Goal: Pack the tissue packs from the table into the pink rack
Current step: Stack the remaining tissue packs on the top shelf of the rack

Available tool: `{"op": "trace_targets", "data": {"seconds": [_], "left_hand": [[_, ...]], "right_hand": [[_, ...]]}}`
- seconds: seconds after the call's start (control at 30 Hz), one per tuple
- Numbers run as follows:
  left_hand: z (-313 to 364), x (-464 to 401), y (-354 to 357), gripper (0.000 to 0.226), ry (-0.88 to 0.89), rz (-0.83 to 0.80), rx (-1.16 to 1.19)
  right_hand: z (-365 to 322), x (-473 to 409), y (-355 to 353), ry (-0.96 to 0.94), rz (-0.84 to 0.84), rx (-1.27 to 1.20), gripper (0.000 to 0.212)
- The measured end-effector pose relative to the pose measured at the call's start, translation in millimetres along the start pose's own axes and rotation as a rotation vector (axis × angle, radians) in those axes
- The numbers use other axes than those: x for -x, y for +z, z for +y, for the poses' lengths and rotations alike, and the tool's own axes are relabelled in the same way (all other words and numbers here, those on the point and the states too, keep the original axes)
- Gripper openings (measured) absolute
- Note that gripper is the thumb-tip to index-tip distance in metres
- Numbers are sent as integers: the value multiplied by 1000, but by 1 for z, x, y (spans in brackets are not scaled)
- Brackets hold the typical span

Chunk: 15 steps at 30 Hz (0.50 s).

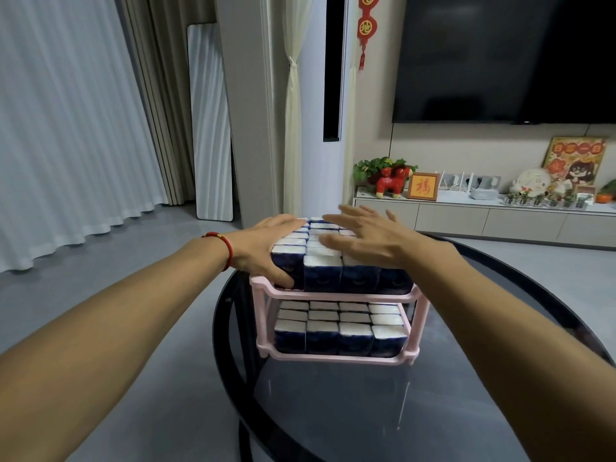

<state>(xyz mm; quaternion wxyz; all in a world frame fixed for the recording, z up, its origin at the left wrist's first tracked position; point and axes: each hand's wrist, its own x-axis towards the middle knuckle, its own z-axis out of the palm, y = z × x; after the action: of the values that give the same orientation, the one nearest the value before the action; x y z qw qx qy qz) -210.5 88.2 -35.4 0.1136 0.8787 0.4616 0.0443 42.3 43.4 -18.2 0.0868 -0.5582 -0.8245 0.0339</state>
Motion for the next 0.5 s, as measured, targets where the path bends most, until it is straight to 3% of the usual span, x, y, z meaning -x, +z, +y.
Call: {"op": "trace_targets", "data": {"seconds": [0.23,0.5], "left_hand": [[0,1,-1,130,-10,-24,29],[2,6,1,129,-18,-26,103]], "right_hand": [[-8,5,14,-37,-132,25,69],[2,59,-3,-129,341,-185,66]]}}
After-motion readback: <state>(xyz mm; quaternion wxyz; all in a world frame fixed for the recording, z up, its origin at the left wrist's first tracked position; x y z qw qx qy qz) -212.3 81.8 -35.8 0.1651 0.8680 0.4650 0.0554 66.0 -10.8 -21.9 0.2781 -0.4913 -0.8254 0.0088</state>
